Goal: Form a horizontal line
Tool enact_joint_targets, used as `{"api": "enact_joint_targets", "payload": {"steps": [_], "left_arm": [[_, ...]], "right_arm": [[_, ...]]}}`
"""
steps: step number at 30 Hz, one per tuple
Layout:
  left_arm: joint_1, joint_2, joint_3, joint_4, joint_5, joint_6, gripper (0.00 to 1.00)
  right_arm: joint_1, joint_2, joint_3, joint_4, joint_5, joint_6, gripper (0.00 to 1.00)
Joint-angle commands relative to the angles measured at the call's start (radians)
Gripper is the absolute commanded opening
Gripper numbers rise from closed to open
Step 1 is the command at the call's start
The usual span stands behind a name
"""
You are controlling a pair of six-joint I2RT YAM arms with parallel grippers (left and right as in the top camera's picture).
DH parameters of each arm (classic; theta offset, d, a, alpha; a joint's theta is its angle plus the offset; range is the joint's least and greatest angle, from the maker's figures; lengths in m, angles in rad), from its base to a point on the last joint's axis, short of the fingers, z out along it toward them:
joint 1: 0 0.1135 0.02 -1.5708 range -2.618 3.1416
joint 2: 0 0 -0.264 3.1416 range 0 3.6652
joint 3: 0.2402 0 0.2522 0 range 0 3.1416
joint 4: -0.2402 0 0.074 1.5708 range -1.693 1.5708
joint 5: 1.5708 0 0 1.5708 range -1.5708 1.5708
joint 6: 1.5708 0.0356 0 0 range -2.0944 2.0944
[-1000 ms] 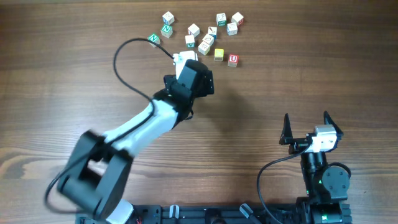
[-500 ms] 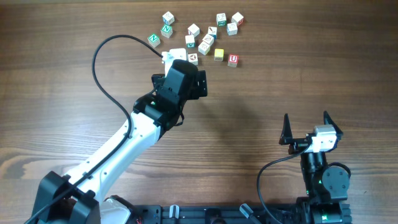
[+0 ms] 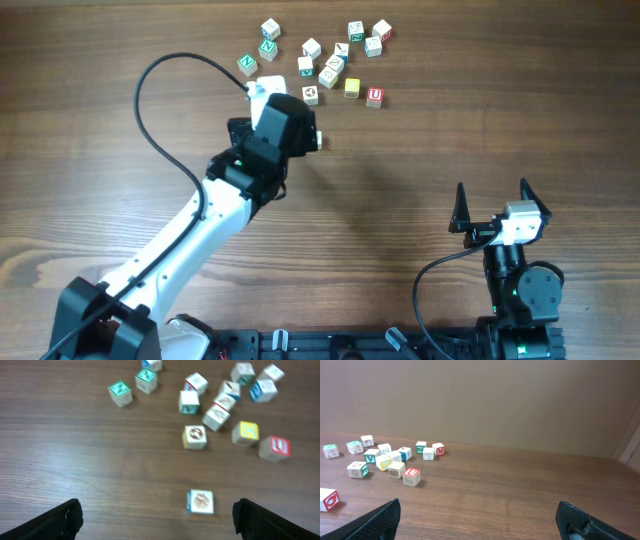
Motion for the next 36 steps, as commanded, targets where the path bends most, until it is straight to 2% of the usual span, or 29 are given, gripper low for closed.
{"api": "enact_joint_targets", "payload": {"steps": [1,9,13,17,24,29,36], "left_arm": [[0.061,-0.046,-0.003,0.008,-0.023,0.016,1.00],[0.131,-0.152,-0.003,0.040,-0.023,0.016,1.00],[0.159,-0.188,-0.003,0.129,-0.019,0.018,1.00],[0.181,-0.186,-0.003,0.234,0.066,0.095,1.00],[0.204,-0.182,-0.003,0.312,0.098,0.090,1.00],[0.207,-0.142,-0.003,0.348,0.099,0.090,1.00],[0.207,0.003,-0.003,0.450,0.098,0.090,1.00]], "right_arm": [[0.007,-0.009,-0.001,0.003,-0.016,-0.009,1.00],[0.007,-0.009,-0.001,0.003,-0.016,-0.009,1.00],[0.007,-0.009,-0.001,0.003,-0.016,-0.009,1.00],[0.007,-0.009,-0.001,0.003,-0.016,-0.009,1.00],[0.007,-0.009,-0.001,0.003,-0.016,-0.009,1.00],[0.007,-0.009,-0.001,0.003,-0.016,-0.009,1.00],[0.011,-0.005,-0.001,0.003,-0.016,-0.009,1.00]]}}
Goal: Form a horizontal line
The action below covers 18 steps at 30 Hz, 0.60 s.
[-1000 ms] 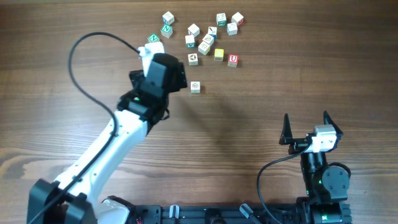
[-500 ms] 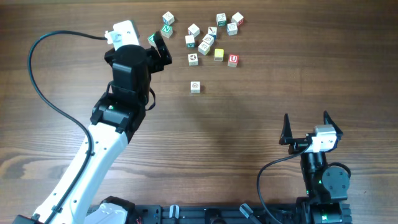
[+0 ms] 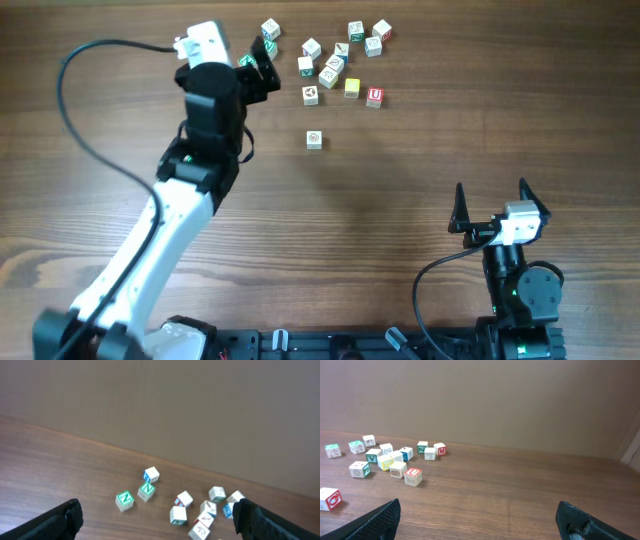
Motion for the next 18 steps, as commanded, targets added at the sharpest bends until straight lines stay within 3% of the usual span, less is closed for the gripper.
{"api": "enact_joint_targets", "payload": {"steps": [1,18], "left_arm": [[0.007,0.093,-0.003,0.046,0.009,0.016,1.00],[0.021,0.269,-0.003,0.207,0.073,0.012,1.00]], "right_arm": [[0.005,-0.005,-0.001,0.003,-0.016,-0.009,1.00],[0.005,-0.005,-0.001,0.003,-0.016,-0.009,1.00]]}}
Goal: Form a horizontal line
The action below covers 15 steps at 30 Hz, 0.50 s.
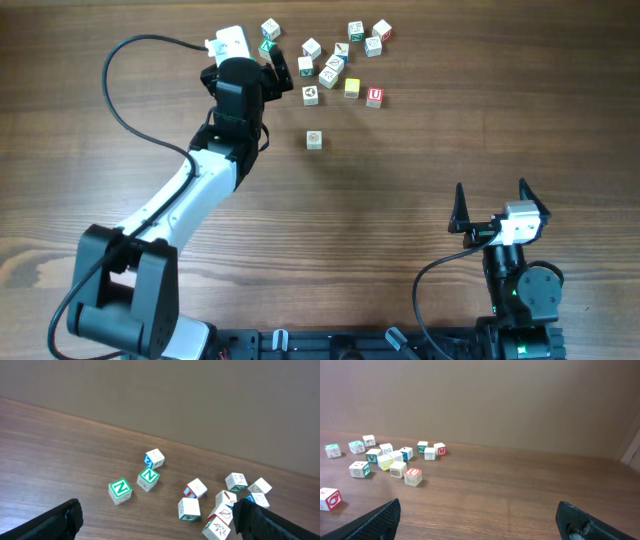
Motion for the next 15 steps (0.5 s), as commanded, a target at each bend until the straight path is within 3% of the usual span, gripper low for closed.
{"api": "enact_joint_targets", "payload": {"steps": [1,15], "left_arm": [[0.026,0.019,-0.003,0.025,0.076,0.012,1.00],[0.101,0.019,-0.003,0.077,0.137,0.013,1.00]], "right_arm": [[0.005,-0.005,-0.001,0.003,-0.016,-0.009,1.00],[0.005,-0.005,-0.001,0.002,-0.016,-0.008,0.99]]}}
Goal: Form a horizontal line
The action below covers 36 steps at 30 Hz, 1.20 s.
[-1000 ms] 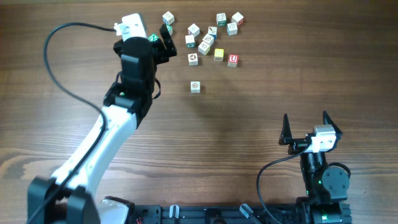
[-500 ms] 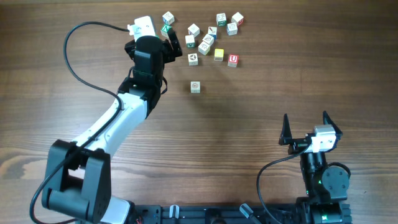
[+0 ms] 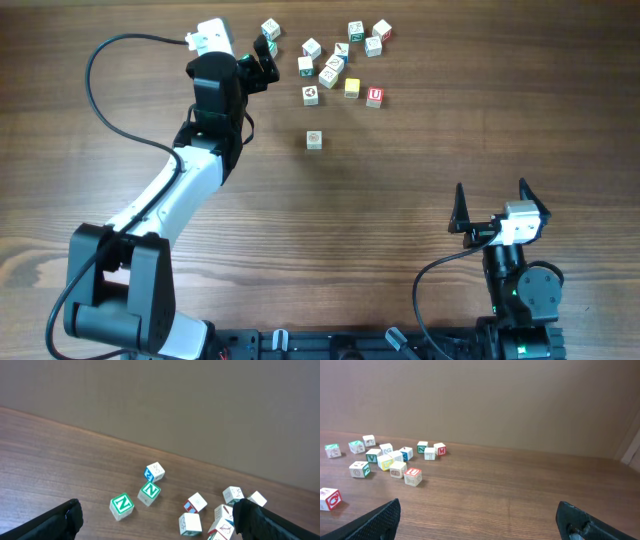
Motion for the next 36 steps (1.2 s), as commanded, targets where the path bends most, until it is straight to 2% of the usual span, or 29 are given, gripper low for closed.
{"api": "enact_joint_targets", "payload": {"steps": [1,8,16,26,29,33,36], "left_arm": [[0.021,0.013,-0.003,0.019,0.027,0.015,1.00],[0.065,0.013,0.004,0.013,0.027,0.021,1.00],[0.085,0.013,0.134,-0.111,0.027,0.177,1.00],[0.088,0.048,0.197,-0.132,0.032,0.176,1.00],[0.088,0.060,0.198,-0.180,0.039,0.172,1.00],[0.088,0.038,0.223,-0.345,0.039,0.174,1.00],[0.088,0.027,0.244,-0.360,0.039,0.177,1.00]], "right_arm": [[0.005,-0.005,-0.001,0.003,-0.016,-0.009,1.00],[0.005,-0.005,-0.001,0.003,-0.016,-0.009,1.00],[0.005,-0.005,-0.001,0.002,-0.016,-0.008,1.00],[0.005,-0.005,-0.001,0.002,-0.016,-0.008,1.00],[0.005,-0.005,-0.001,0.002,-0.016,-0.009,1.00],[0.005,-0.005,-0.001,0.003,-0.016,-0.009,1.00],[0.005,-0.005,-0.001,0.002,-0.016,-0.009,1.00]]}}
